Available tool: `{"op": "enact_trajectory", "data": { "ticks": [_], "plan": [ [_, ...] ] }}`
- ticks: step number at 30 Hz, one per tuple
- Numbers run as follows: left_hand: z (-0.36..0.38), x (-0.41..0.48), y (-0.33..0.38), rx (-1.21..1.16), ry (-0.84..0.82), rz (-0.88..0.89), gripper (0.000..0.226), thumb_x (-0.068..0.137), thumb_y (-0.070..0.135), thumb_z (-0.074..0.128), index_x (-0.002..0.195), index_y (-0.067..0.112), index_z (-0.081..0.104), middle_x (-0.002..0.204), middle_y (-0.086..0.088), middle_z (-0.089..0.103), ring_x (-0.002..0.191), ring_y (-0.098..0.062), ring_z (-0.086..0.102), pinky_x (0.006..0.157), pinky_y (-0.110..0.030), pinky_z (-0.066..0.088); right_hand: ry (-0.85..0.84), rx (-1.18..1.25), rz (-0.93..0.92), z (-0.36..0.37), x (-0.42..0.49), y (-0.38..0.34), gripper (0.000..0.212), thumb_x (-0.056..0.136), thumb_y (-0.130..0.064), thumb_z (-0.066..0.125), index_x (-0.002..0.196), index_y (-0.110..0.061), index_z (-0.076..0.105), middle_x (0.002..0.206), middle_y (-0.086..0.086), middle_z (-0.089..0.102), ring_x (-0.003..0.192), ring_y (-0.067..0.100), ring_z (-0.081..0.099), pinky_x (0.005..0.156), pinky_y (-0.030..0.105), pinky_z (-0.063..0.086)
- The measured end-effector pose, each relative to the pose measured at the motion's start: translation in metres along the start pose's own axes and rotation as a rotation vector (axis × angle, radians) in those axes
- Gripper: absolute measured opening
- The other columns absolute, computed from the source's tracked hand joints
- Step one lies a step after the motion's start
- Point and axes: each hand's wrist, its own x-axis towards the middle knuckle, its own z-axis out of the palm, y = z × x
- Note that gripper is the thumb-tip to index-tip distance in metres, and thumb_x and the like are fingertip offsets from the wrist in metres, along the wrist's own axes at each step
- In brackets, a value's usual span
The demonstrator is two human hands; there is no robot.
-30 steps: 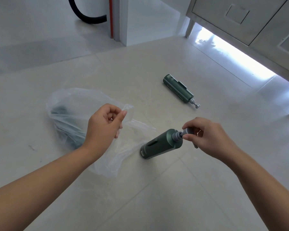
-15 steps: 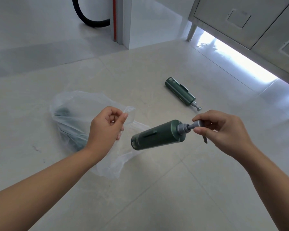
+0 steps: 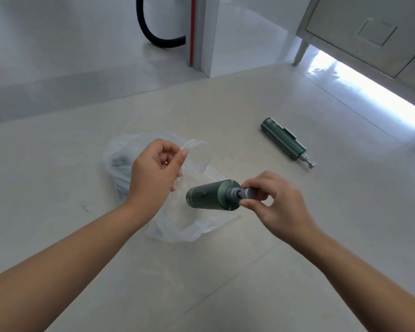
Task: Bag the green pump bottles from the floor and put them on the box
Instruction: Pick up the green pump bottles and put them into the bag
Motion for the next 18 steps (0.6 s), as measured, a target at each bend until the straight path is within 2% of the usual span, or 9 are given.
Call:
{"op": "enact_trajectory", "data": {
  "ticks": [5, 9, 15, 18],
  "plan": [
    [-0.027, 0.002, 0.009, -0.006, 0.027, 0.021, 0.014, 0.084, 0.017, 0.062, 0.074, 0.016, 0.054, 0.047, 0.002, 0.053, 0.034, -0.009, 0.041, 0.038, -0.019, 0.037, -0.023, 0.097, -0.05, 0.03, 0.007, -0.011, 0.018, 0.066, -0.018, 0.07, 0.083, -0.013, 0.066, 0.074, -0.019, 0.049, 0.07, -0.004, 0.049, 0.065, 0.004, 0.036],
    [-0.048, 0.005, 0.015, 0.007, 0.047, 0.06, 0.014, 0.084, 0.019, 0.063, 0.072, 0.02, 0.054, 0.047, 0.003, 0.055, 0.034, -0.011, 0.041, 0.039, -0.018, 0.036, -0.048, 0.138, -0.095, 0.053, 0.012, -0.018, 0.018, 0.068, -0.016, 0.069, 0.085, -0.012, 0.065, 0.075, -0.012, 0.049, 0.071, -0.003, 0.048, 0.066, 0.006, 0.038],
    [-0.064, 0.0, 0.02, 0.0, 0.049, 0.063, 0.012, 0.082, 0.018, 0.063, 0.073, 0.016, 0.055, 0.048, 0.0, 0.056, 0.034, -0.014, 0.041, 0.038, -0.018, 0.036, -0.056, 0.122, -0.127, 0.086, 0.021, -0.017, 0.019, 0.07, -0.013, 0.068, 0.086, -0.005, 0.063, 0.079, -0.004, 0.05, 0.072, 0.01, 0.048, 0.065, 0.023, 0.046],
    [-0.069, -0.003, 0.019, -0.003, 0.043, 0.049, 0.012, 0.081, 0.02, 0.063, 0.074, 0.015, 0.056, 0.048, -0.002, 0.055, 0.034, -0.014, 0.04, 0.038, -0.018, 0.036, -0.043, 0.116, -0.136, 0.1, 0.027, -0.013, 0.019, 0.071, -0.012, 0.068, 0.087, -0.003, 0.062, 0.08, -0.003, 0.048, 0.072, 0.013, 0.047, 0.065, 0.024, 0.046]
  ]
}}
